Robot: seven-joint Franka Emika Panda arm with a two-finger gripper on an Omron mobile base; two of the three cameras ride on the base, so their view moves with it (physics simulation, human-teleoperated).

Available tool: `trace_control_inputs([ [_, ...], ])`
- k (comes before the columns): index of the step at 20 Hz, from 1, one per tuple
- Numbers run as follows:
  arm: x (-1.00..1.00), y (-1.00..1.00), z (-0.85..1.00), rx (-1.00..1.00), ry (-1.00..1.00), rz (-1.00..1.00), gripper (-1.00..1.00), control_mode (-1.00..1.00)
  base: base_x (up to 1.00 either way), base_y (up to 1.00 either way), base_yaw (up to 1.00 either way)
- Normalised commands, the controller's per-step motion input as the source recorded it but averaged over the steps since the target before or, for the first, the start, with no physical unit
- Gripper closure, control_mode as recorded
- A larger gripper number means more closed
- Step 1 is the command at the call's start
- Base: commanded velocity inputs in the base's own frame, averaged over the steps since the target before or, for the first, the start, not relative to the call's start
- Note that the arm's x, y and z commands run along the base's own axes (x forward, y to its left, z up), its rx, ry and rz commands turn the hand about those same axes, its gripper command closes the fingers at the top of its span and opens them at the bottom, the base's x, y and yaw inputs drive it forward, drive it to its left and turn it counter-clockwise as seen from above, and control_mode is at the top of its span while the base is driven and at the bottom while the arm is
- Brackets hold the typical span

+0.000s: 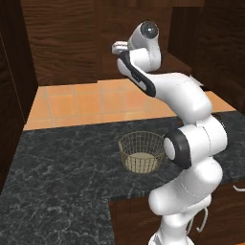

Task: Open the cabinet, pick up the bread from the cabinet and place it in the basket. Then move the basket to the dining counter.

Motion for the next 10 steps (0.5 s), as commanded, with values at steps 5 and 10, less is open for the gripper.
trace_control_inputs([
  [5, -0.98, -0.01, 0.38, 0.03, 0.0, 0.0, 1.0, -1.0, 0.0, 0.0, 0.0],
  [10, -1.0, -0.02, 0.21, 0.0, 0.02, 0.0, 1.0, -1.0, 0.0, 0.0, 0.0],
])
